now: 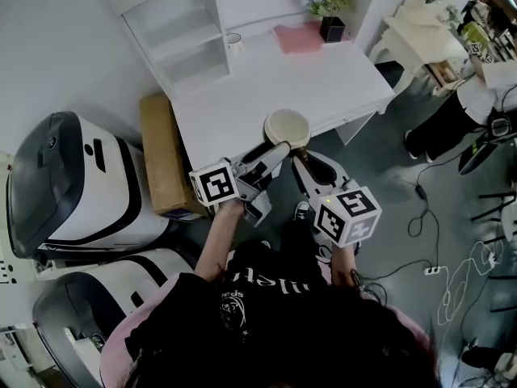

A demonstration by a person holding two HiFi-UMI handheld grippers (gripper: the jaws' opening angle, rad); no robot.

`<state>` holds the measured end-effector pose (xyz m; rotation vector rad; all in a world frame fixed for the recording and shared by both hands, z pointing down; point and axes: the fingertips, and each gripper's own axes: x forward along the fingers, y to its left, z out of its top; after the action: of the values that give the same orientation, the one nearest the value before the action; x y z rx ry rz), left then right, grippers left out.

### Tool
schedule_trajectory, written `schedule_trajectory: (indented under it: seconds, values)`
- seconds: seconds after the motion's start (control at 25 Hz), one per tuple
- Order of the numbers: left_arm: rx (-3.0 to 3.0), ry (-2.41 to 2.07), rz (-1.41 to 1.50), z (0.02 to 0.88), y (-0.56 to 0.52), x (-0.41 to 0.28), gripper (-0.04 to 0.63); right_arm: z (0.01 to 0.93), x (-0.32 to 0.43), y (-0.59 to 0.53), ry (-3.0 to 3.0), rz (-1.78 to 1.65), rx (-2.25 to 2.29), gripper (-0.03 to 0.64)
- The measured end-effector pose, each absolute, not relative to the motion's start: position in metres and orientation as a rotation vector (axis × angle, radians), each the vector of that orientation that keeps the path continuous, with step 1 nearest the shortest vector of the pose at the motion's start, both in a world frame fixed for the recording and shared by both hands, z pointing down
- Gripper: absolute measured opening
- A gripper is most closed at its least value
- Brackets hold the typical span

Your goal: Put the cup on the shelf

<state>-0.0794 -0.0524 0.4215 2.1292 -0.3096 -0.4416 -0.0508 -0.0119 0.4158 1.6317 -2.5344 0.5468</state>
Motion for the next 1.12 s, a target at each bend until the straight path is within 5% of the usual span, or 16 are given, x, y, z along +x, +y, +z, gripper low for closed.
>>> schedule_trajectory:
  seconds: [1.12]
  values:
    - [2.162, -0.449, -0.552, 0.364, -0.218, 0.123, 0.365, 0.357, 0.158, -0.184, -2.687, 0.343, 1.379, 0.083]
